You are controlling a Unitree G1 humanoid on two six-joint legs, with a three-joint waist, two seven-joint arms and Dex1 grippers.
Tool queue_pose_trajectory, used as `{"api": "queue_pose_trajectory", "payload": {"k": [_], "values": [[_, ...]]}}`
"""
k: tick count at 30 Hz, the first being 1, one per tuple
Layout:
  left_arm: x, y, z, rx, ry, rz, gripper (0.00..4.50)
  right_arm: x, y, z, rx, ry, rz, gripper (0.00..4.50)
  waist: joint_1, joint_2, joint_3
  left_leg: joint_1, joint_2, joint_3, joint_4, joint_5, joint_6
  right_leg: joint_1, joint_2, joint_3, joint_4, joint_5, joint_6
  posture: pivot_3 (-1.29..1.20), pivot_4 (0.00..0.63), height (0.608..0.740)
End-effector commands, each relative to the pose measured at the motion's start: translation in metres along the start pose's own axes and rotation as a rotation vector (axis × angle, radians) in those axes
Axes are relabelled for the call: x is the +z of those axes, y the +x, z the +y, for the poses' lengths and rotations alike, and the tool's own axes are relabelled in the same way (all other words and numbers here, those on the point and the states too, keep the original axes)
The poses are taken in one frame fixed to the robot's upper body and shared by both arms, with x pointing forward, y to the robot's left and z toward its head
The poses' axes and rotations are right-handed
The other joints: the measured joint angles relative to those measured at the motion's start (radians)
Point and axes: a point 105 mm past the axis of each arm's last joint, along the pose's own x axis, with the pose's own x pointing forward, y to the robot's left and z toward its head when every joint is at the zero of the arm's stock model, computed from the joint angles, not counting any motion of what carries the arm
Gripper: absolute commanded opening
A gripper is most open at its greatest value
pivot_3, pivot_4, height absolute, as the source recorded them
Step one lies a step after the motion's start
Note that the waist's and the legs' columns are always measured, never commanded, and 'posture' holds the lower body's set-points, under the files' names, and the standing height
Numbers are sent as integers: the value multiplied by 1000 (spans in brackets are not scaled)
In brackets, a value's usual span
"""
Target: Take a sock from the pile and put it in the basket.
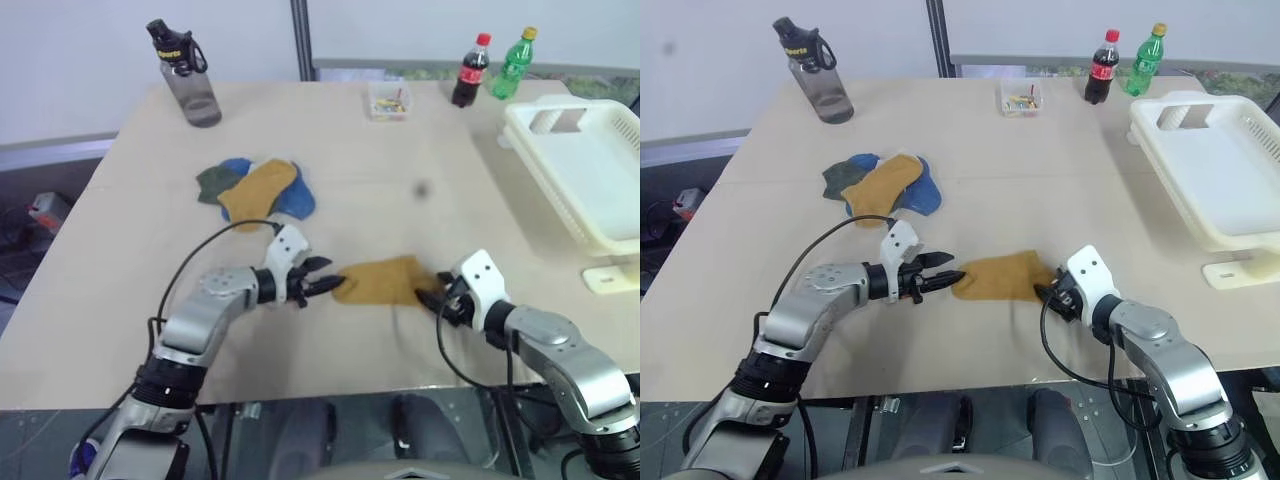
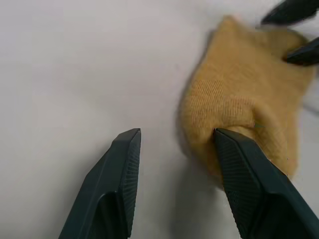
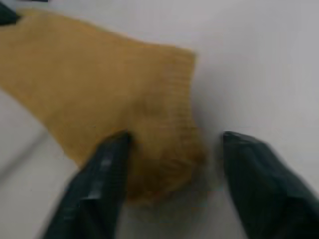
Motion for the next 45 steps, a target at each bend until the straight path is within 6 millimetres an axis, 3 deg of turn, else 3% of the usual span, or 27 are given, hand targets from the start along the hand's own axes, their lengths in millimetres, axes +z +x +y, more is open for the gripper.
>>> {"api": "queue_pose_trajectory", "payload": {"k": [1, 4, 8, 13, 14, 15, 17, 20, 21, 22, 26, 31, 34, 41, 45], "values": [[-5, 9, -8, -23, -7, 18, 1256, 6, -3, -5, -19, -26, -30, 1378, 1, 0, 0, 0, 0, 0, 0, 0, 0, 0, 0, 0, 0, 0, 0, 0, 150, 740], [0, 23, -14, -47, -1, 2, 88, 4, -11, -12, -55, -33, -22, 138, 5, 0, 0, 2, 0, 0, 0, 0, 0, 2, 0, 0, 0, 0, 0, 0, 150, 740], [15, 37, -19, -80, -8, -34, 88, 5, -22, -23, -95, -45, -18, 138, 15, 0, 0, 2, -1, 0, 1, 0, 0, 2, 0, 0, 0, 0, 0, 0, 150, 740], [18, 32, -26, -136, -21, -41, 88, -3, -28, -22, -72, -92, 27, 138, 9, 0, 0, 1, 0, 0, 0, 0, 0, 1, 1, 0, 0, 0, 0, 0, 150, 740], [18, 31, -27, -142, -28, -40, 675, -4, -28, -21, -59, -85, 28, 0, 7, 0, 0, 1, 0, 0, 0, 0, 0, 1, 1, 0, 0, 0, 0, 0, 150, 740], [17, 29, -28, -152, -42, -38, 989, -3, -28, -20, -48, -73, 23, 730, 5, 0, 0, 1, 0, 0, 0, 0, 0, 1, 1, 0, 0, 0, 0, 0, 150, 740], [18, 26, -29, -156, -41, -41, 1933, 0, -28, -20, -45, -75, 10, 1530, 1, 0, 0, 1, 0, 0, 0, 0, 0, 1, 1, 0, 0, 0, 0, 0, 150, 740], [26, 18, -22, -99, -22, -86, 3489, 7, -31, -22, -63, -98, -19, 3076, -3, 0, 0, 1, 0, 0, 0, 0, 0, 2, 1, 0, 0, 0, 0, 0, 150, 740], [28, 14, -21, -90, -14, -102, 3573, 9, -33, -21, -59, -100, -31, 3154, -3, 0, 0, 1, 1, 0, 0, 0, 0, 2, 1, 0, 0, 0, 0, 0, 150, 740], [31, 10, -19, -75, -5, -124, 4248, 13, -36, -20, -59, -103, -50, 3836, -5, 0, 0, 1, 0, 0, 0, 0, 0, 2, 1, 0, 0, 0, 0, 0, 150, 740], [39, -24, 9, 88, 32, -204, 4343, 34, -53, -12, -19, -143, -149, 3844, -9, 0, 0, 0, 2, 0, 0, 0, 0, -1, 1, 0, 1, 0, 0, 0, 150, 740], [33, -61, 76, 513, 117, -188, 4343, 62, -61, 1, 38, -200, -283, 3844, -5, 0, 0, 0, 2, 0, 0, 0, 0, 0, 0, 0, 1, 0, 0, 0, 150, 740], [27, -73, 100, 687, 160, -159, 4343, 74, -60, 10, 77, -232, -340, 3844, -4, 0, 0, 2, 1, -1, 0, 0, 0, 2, 1, 0, 1, 0, 0, 0, 150, 740], [20, -92, 127, 908, 120, -159, 4343, 89, -55, 18, 106, -296, -393, 3844, -1, -1, 1, 0, 1, -2, 0, 0, 0, 1, -1, -1, 0, 0, 0, 0, 150, 740], [13, -85, 129, 895, 71, -142, 4343, 88, -52, 16, 95, -306, -386, 3844, -1, -1, 1, 0, 0, -2, 0, 0, 0, 1, -1, -1, 0, 0, 0, 0, 150, 740]]}}
